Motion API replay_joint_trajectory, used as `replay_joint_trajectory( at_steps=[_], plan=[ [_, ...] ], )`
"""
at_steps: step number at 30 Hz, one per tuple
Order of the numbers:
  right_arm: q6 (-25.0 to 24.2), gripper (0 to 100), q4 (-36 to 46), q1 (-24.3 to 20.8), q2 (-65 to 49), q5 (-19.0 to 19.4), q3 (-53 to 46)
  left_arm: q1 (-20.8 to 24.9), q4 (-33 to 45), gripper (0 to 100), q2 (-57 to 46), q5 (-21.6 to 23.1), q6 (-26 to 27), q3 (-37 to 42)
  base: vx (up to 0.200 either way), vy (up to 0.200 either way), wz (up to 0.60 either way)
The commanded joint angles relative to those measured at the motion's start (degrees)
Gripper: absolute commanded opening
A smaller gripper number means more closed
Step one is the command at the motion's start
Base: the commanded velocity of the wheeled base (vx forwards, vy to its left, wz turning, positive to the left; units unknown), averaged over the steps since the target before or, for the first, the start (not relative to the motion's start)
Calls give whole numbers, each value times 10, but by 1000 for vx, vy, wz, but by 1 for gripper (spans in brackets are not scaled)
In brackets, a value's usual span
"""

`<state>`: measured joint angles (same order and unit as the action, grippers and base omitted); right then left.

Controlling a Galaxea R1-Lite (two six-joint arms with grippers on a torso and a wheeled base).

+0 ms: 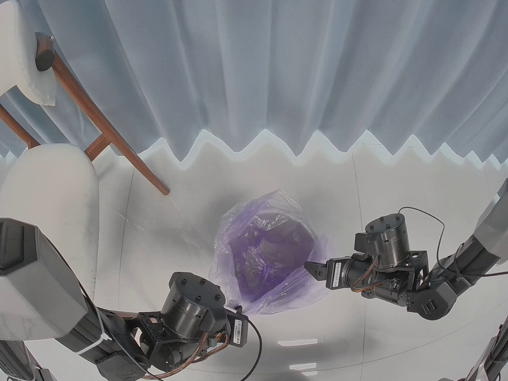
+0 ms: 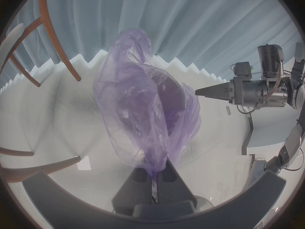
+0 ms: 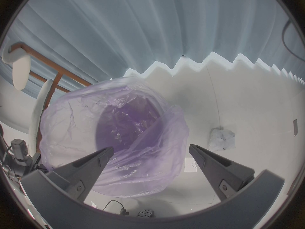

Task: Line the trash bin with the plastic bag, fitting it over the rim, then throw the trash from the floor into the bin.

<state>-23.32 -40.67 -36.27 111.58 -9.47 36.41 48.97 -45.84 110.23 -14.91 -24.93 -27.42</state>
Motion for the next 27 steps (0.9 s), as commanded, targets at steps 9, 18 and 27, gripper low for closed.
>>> replay_joint_trajectory(
  at_steps=[9,18,27],
  plan=[
    [0,0,2,-6,82,-9,40,1,0,0,3,0,0,1,0,0,0],
    [-1,0,1,-12,47,-9,-22,1,0,0,8,5,3,27,0,0,0],
    [-21,0,-31,-47,66,-9,-116,-5,0,0,55,7,1,54,0,0,0]
  ],
)
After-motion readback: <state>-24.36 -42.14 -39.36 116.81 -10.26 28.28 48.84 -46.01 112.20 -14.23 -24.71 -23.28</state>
